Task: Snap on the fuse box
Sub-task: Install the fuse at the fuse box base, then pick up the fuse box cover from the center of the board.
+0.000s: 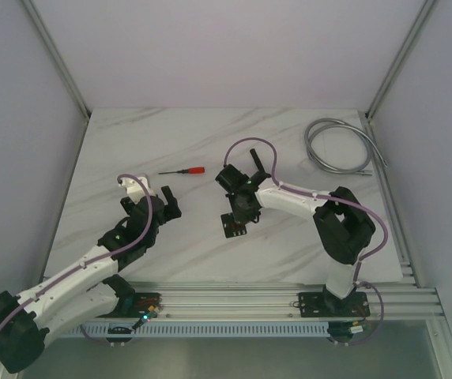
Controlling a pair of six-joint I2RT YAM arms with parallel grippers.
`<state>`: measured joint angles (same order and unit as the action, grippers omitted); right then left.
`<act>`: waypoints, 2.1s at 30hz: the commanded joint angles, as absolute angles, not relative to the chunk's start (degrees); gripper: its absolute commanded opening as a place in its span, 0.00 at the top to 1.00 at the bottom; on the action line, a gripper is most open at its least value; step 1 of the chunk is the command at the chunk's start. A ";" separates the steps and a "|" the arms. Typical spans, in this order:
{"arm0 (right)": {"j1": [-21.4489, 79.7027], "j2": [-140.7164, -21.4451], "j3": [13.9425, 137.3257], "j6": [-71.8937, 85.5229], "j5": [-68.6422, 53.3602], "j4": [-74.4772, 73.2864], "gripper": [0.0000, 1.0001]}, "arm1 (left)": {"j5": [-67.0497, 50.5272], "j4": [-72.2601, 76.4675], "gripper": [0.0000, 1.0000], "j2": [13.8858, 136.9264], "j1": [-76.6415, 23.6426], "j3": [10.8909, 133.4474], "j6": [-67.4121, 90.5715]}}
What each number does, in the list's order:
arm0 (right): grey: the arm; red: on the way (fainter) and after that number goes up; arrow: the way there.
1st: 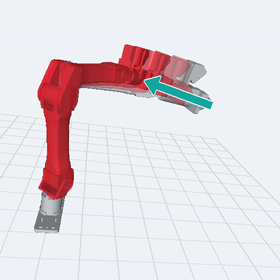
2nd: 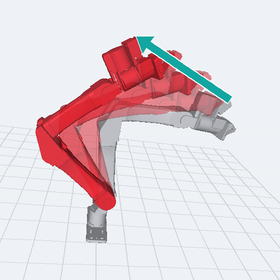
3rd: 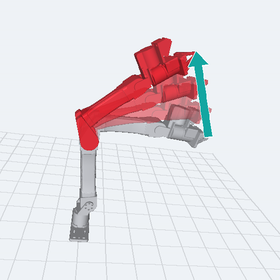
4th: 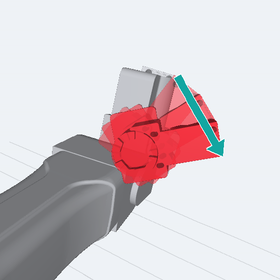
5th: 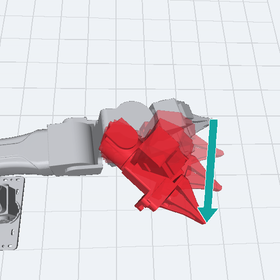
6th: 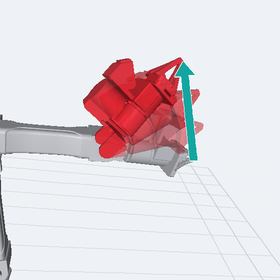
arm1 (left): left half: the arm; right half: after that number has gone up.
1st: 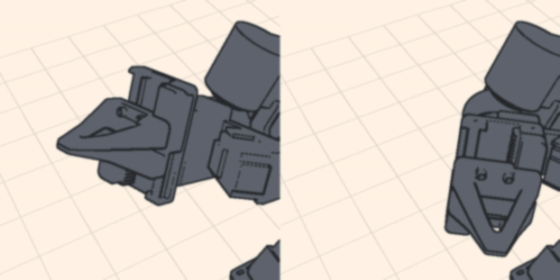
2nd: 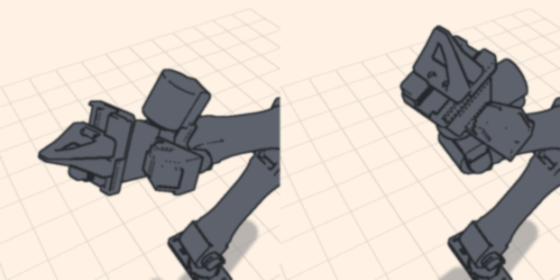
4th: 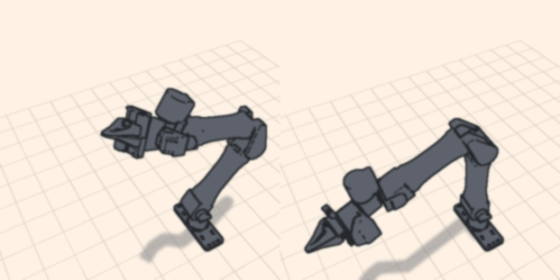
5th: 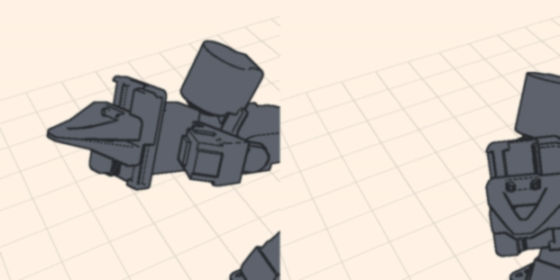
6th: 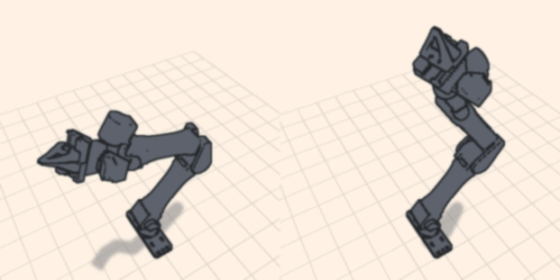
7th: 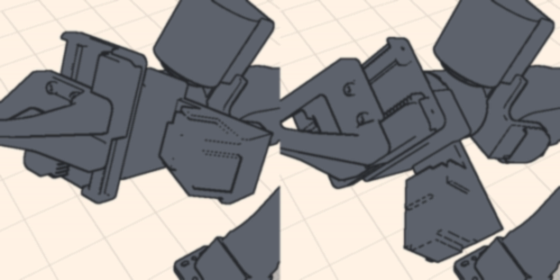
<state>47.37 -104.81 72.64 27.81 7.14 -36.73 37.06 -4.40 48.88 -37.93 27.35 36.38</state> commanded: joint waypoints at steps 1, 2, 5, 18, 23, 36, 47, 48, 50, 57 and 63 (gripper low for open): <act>47.51 -112.00 68.22 26.35 9.51 -38.68 1.00 | 36.83 -5.46 0.00 48.09 -37.66 26.96 36.74; 47.50 -112.50 68.07 26.07 9.57 -38.49 1.00 | 36.87 -5.47 0.00 48.08 -37.62 26.91 36.74; 47.00 -113.96 68.12 25.03 9.06 -37.44 1.00 | 36.83 -5.45 0.00 47.86 -37.66 26.89 36.74; 45.77 -114.03 64.34 23.84 9.96 -34.24 1.00 | 36.39 -5.45 0.00 47.33 -37.62 26.72 36.83; 45.79 -106.49 66.59 23.07 9.60 -33.96 0.93 | 36.06 -5.46 0.00 46.48 -37.62 26.54 36.97; 41.46 -93.39 68.38 21.08 16.98 -35.32 0.39 | 36.02 -5.44 0.00 46.18 -37.61 26.36 37.19; 20.60 -99.48 69.79 26.51 27.29 -25.88 0.05 | 36.37 -5.45 0.00 46.94 -37.44 26.44 36.91; 19.63 -100.62 70.58 25.62 27.26 -24.60 0.04 | 36.48 -5.45 0.00 47.00 -37.44 26.38 36.84; 17.68 -103.23 72.98 22.32 26.45 -22.36 0.02 | 36.47 -5.46 0.00 47.17 -37.44 26.37 36.82; 11.60 -110.93 81.19 8.92 17.74 -14.78 0.00 | 36.48 -5.45 0.00 48.59 -37.40 26.75 36.74; 8.65 -115.00 85.44 3.20 11.16 -12.13 0.00 | 36.74 -5.45 0.00 48.86 -37.18 26.69 36.73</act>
<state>9.89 -112.12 81.43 8.97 16.47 -15.38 36.23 -4.60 48.69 -37.50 27.00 36.80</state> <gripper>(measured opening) 0.998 0.998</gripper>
